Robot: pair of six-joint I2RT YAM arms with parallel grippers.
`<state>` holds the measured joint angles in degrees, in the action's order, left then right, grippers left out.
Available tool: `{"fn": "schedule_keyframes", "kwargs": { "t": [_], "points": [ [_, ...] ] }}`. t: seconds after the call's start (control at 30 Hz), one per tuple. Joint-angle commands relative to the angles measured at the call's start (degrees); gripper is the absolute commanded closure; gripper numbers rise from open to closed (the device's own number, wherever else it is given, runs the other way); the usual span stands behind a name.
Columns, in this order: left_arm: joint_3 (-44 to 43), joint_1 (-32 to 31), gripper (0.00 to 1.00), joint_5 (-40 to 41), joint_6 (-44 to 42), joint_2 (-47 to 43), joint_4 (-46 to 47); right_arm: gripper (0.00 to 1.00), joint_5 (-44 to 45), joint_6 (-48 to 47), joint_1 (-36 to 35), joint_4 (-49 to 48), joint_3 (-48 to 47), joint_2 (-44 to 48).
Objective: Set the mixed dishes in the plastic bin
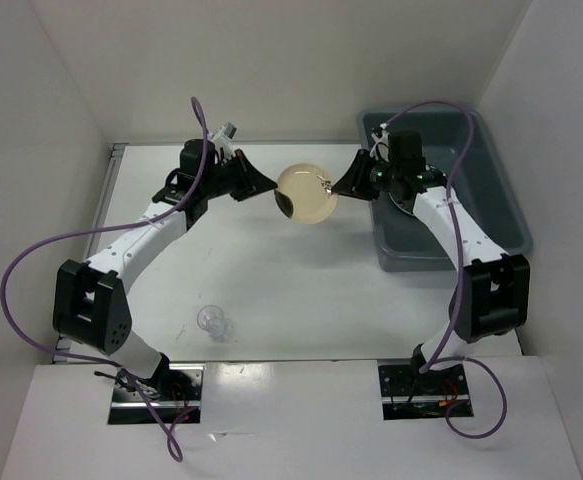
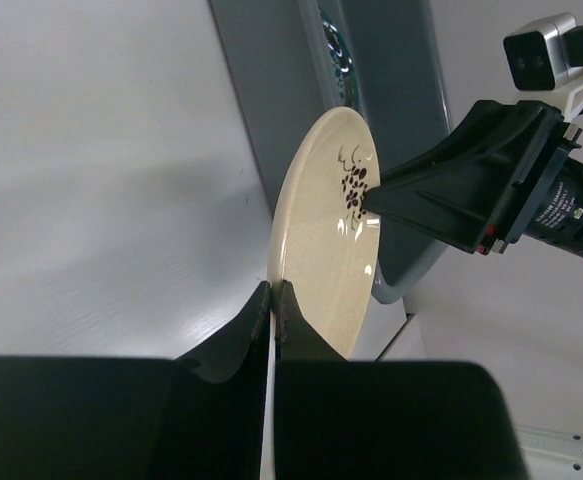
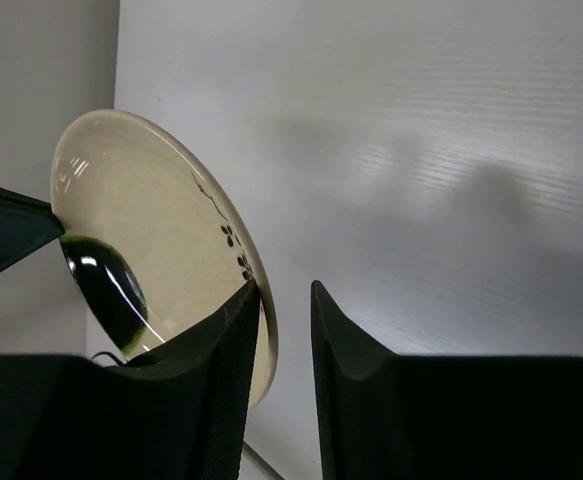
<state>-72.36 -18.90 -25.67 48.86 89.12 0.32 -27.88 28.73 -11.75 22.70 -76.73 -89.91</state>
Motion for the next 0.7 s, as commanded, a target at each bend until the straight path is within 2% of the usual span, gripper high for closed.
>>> {"fn": "schedule_keyframes", "kwargs": {
  "t": [0.0,0.03,0.13,0.23,0.33,0.37,0.4,0.5,0.53,0.57,0.6,0.67],
  "points": [
    [0.20,0.17,1.00,-2.19,2.38,0.61,4.96,0.69,-2.26,0.36,-0.38,-4.06,-3.52,-1.67],
    [0.20,0.17,1.00,-2.19,2.38,0.61,4.96,0.73,-3.14,0.36,-0.38,-4.07,-3.52,-1.67],
    [0.73,0.17,1.00,-2.19,2.91,1.75,5.57,0.76,-5.86,1.67,-0.38,-5.29,-3.52,-2.38],
    [0.73,0.17,1.00,-2.19,3.43,2.28,6.09,0.77,-8.06,1.68,-0.91,-5.30,-4.13,-3.51],
    [0.73,0.17,1.00,-2.19,3.43,2.81,6.10,0.81,-10.95,2.21,-0.91,-5.82,-5.18,-4.04],
    [0.73,0.17,1.00,-2.19,3.43,3.33,6.10,0.87,-10.97,2.73,-0.91,-5.82,-5.19,-4.05],
    [0.20,0.17,1.00,-1.67,3.43,3.34,6.10,0.99,-10.97,2.73,-0.91,-5.82,-5.71,-4.05],
    [-0.42,0.17,1.00,-0.01,2.91,3.87,5.31,0.99,-9.83,1.94,-0.91,-3.72,-7.20,-4.05],
    [-0.42,0.17,0.47,0.70,2.91,3.87,4.79,0.99,-8.70,1.94,-0.91,-3.19,-7.99,-4.05],
    [-0.42,0.17,0.18,1.84,2.38,3.26,4.78,0.99,-5.46,1.42,-0.91,-2.23,-8.52,-3.44],
    [-0.42,0.17,0.00,3.07,2.38,2.73,4.26,0.99,-3.34,0.72,-0.91,-1.44,-9.13,-3.43],
    [-1.11,0.17,0.00,7.72,0.45,0.71,2.68,0.99,2.53,0.10,-0.91,0.93,-11.50,-3.43]
  ]
}}
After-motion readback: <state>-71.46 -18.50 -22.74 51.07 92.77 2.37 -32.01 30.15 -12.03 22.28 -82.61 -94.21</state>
